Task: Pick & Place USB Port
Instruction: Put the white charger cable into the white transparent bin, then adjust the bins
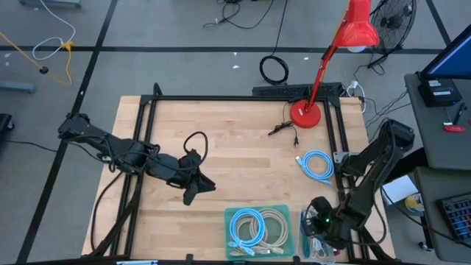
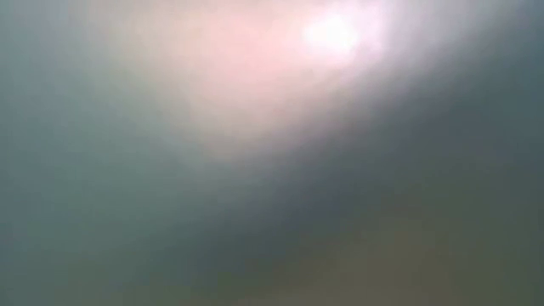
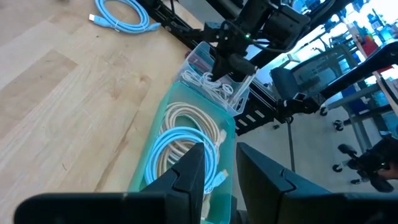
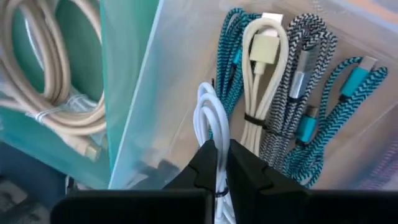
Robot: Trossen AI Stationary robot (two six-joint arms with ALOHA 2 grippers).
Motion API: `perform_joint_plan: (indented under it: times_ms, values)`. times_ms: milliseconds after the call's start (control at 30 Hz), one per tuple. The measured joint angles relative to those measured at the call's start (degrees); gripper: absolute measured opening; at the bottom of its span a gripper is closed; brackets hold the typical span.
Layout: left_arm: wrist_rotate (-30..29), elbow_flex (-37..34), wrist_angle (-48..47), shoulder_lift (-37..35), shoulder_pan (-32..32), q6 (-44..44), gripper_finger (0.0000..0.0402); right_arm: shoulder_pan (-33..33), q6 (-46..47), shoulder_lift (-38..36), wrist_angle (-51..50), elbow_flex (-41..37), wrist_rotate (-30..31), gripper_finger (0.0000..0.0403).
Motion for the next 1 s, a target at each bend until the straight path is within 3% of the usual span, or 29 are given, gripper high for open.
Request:
perform_joint_plan:
  times_ms: [133,233,533,767,1000]
  values:
    - [0.0,0.0,0.0,0.0,0.0,0.0,0.0093,-1.0,-0.3,1.0,0.1,0.0,-1.4,0.0028]
    - [0.0,0.0,0.0,0.0,0.0,0.0,0.0093,-2.0,-1.7,1.1,0.2,0.0,-3.9,0.0062]
    - [0.0,0.0,0.0,0.0,0.0,0.4,0.0093,-3.7,-3.3,0.3,3.8,0.0,-3.3,0.0168]
    - [-0.4,0.0,0.2,0.7,0.0,0.4,0.0093,-6.8,-11.2,-5.5,7.9,0.0,9.5,0.0186]
    - [0.7,0.0,0.8,3.3,0.0,0.1,0.0093,-11.0,-30.5,-12.4,19.3,0.0,28.2,0.0172]
